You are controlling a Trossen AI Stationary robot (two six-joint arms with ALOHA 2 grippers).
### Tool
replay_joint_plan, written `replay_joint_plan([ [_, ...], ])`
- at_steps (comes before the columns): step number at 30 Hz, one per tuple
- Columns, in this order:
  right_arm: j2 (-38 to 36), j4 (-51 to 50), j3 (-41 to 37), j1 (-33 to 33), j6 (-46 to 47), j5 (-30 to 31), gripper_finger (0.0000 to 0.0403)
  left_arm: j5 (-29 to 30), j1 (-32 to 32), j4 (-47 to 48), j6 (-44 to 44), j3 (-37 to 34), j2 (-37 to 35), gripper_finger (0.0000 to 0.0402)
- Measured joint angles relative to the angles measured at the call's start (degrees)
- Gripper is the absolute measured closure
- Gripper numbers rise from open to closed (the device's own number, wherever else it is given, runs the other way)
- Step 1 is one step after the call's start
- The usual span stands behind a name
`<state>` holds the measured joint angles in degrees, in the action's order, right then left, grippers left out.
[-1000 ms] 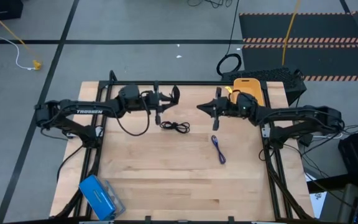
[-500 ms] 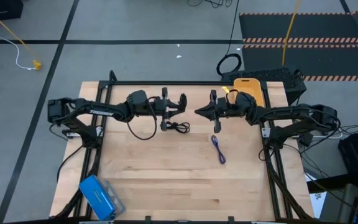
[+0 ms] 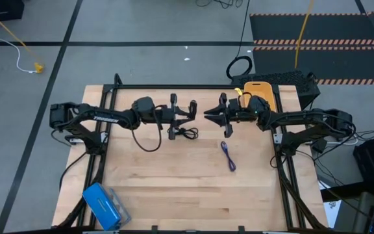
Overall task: Pick and place USB-C Cables
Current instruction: Put the left black charger cable into the yellow bin
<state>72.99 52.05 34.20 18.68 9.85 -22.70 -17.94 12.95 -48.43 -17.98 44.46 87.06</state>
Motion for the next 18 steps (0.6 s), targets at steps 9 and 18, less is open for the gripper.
replay_joint_plan([
  [9, 0.0, 0.04, 0.0, -0.04, 1.49, 0.0, 0.028, 0.5, -1.47, -2.65, 0.33, 3.68, 6.29, 0.0344],
  [18, 0.0, -0.73, 0.0, -1.06, 1.6, -0.59, 0.0278, 0.4, -2.1, -2.66, 0.76, 8.49, 12.2, 0.0344],
])
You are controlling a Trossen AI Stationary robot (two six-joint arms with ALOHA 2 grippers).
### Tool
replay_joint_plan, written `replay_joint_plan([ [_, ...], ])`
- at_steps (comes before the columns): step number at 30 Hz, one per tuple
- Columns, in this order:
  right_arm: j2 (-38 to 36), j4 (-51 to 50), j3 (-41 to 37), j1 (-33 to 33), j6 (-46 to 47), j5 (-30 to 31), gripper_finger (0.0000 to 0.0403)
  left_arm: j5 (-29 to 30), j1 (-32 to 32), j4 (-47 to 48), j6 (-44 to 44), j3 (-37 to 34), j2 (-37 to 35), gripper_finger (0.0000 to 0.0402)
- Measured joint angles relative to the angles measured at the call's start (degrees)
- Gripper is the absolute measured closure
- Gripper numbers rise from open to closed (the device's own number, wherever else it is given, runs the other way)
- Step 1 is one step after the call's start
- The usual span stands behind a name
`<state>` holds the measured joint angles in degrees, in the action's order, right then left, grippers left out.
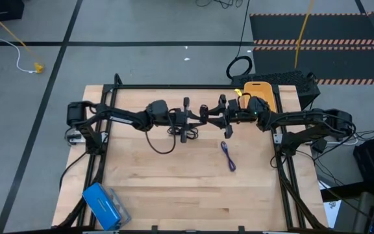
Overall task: Pick and place USB-C Cables
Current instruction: Put the left black charger cable into the yellow bin
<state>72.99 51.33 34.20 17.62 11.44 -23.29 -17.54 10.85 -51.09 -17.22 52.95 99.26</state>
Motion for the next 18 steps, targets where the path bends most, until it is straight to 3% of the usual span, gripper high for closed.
replay_joint_plan([
  [18, -0.02, -0.19, 0.0, -0.06, -0.09, -0.94, 0.0301, 0.02, 0.15, 0.33, -0.27, 0.3, 0.14, 0.0344],
])
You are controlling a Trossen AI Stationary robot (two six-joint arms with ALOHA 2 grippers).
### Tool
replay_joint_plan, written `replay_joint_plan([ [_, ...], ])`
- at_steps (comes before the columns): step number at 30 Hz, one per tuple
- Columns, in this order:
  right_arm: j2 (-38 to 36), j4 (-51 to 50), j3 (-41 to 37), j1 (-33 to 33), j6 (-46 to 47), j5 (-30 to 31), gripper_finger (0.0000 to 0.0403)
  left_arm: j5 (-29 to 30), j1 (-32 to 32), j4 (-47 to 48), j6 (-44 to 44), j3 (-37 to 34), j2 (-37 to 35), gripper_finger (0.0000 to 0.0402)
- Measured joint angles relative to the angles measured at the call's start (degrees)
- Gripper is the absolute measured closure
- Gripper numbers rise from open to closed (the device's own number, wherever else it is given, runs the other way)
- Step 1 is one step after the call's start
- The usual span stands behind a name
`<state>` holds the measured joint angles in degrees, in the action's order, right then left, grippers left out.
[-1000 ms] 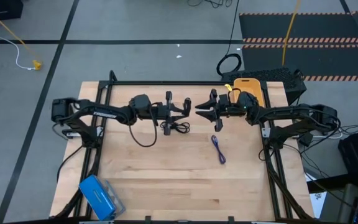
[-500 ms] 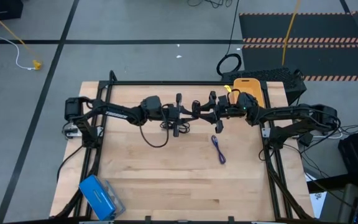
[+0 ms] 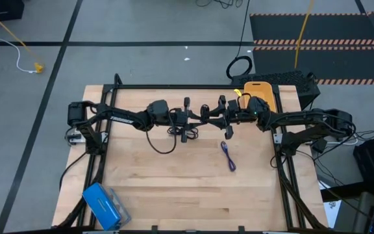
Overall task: Pick and place USB-C Cables
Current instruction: Put the left black charger cable into the yellow bin
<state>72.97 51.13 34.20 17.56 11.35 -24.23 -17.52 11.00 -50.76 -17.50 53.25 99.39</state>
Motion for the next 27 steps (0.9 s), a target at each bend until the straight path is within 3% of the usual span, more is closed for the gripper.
replay_joint_plan([
  [10, 0.0, 0.3, 0.0, 0.0, -0.27, 0.02, 0.039, 1.22, 0.0, -0.02, -0.1, 0.0, -0.09, 0.0344],
  [15, 0.0, 0.35, 0.0, 0.0, -1.53, 0.05, 0.0394, 1.57, -0.06, 0.13, 0.12, 0.02, -0.11, 0.0339],
  [22, -0.49, 0.45, -0.02, 0.01, -1.89, 0.28, 0.0396, 1.57, -0.07, 0.53, 4.79, 0.11, -0.24, 0.028],
  [27, -2.0, 0.27, -0.02, 0.51, -2.21, 0.3, 0.0398, 1.55, -0.07, 7.31, 6.23, 0.11, -3.84, 0.0233],
])
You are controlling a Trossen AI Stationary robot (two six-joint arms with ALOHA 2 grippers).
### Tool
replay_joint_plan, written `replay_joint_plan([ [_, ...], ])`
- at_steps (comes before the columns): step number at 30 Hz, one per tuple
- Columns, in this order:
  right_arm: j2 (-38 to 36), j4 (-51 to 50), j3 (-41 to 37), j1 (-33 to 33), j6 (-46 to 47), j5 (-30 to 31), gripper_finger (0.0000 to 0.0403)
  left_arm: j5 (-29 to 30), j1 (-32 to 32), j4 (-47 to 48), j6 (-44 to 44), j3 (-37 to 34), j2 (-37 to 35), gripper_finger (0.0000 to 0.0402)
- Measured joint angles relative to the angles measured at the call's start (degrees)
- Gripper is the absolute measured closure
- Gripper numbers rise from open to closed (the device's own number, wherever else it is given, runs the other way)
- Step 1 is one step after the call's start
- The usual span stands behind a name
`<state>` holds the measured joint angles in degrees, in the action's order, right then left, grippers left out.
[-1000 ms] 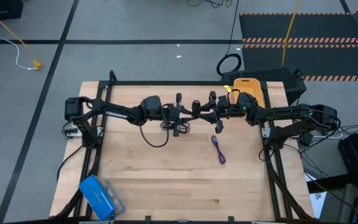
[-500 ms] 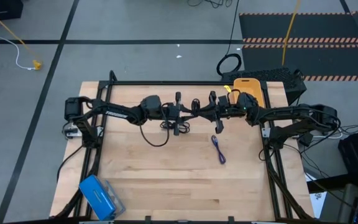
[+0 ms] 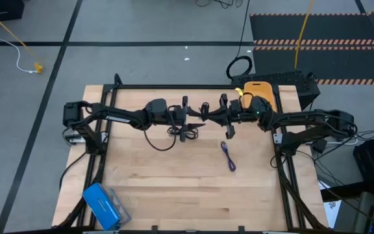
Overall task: Pick and place USB-C Cables
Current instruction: Put the left black charger cable into the yellow bin
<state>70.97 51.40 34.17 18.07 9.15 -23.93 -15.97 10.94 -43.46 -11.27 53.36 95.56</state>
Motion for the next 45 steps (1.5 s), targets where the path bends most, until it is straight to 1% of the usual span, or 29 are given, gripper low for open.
replay_joint_plan([
  [5, -2.55, -1.13, 0.0, 0.57, -0.2, 0.05, 0.0398, 0.0, 0.0, 10.3, -0.02, -0.04, -5.36, 0.0214],
  [7, -3.66, -1.82, 0.0, 0.63, -0.43, 0.06, 0.0398, 0.0, 0.0, 12.59, -0.02, -0.02, -7.27, 0.0214],
  [10, -5.67, -3.73, 0.02, 0.83, -0.46, 0.13, 0.0398, 0.0, 0.0, 18.5, 1.04, -0.07, -10.83, 0.0213],
  [12, -7.07, -6.98, 0.69, 1.11, -0.46, 0.56, 0.0398, 0.0, 0.0, 21.51, 1.51, -0.04, -13.13, 0.0213],
  [13, -7.68, -9.75, 1.66, 1.16, -0.53, 1.49, 0.0398, 0.0, 0.0, 24.22, 1.77, -0.07, -14.65, 0.0213],
  [16, -9.08, -20.59, 6.24, 1.41, -2.61, 2.37, 0.0399, 0.0, 0.0, 28.21, 2.01, -0.02, -18.21, 0.0213],
  [18, -9.26, -29.5, 10.72, 1.43, -4.68, 3.03, 0.0399, 0.02, 0.0, 32.06, 2.05, -0.1, -20.66, 0.0213],
  [22, -8.78, -46.99, 20.99, 1.83, -8.45, 3.47, 0.0399, 0.24, 0.0, 36.82, 2.05, -0.11, -24.3, 0.0213],
  [26, -7.51, -61.75, 30.63, 1.83, -11.15, 7.69, 0.0399, 2.51, 0.0, 40.57, 2.21, -0.11, -26.27, 0.0213],
  [32, -4.05, -80.46, 44.21, 1.84, -13.22, 13.38, 0.0399, 3.13, 0.0, 41.23, 1.88, -0.11, -26.3, 0.0213],
  [35, -1.63, -87.5, 49.37, 1.85, -13.33, 13.69, 0.0399, 3.13, 0.0, 41.0, 1.27, -0.11, -26.29, 0.0213],
  [41, 3.79, -101.36, 57.72, 1.85, -13.59, 13.84, 0.0399, 3.15, 0.0, 40.4, 1.09, -0.11, -26.24, 0.0213],
  [45, 7.97, -110.16, 61.97, 1.83, -15.2, 18.44, 0.0399, 3.14, 0.0, 39.93, 1.05, -0.11, -26.24, 0.0213],
])
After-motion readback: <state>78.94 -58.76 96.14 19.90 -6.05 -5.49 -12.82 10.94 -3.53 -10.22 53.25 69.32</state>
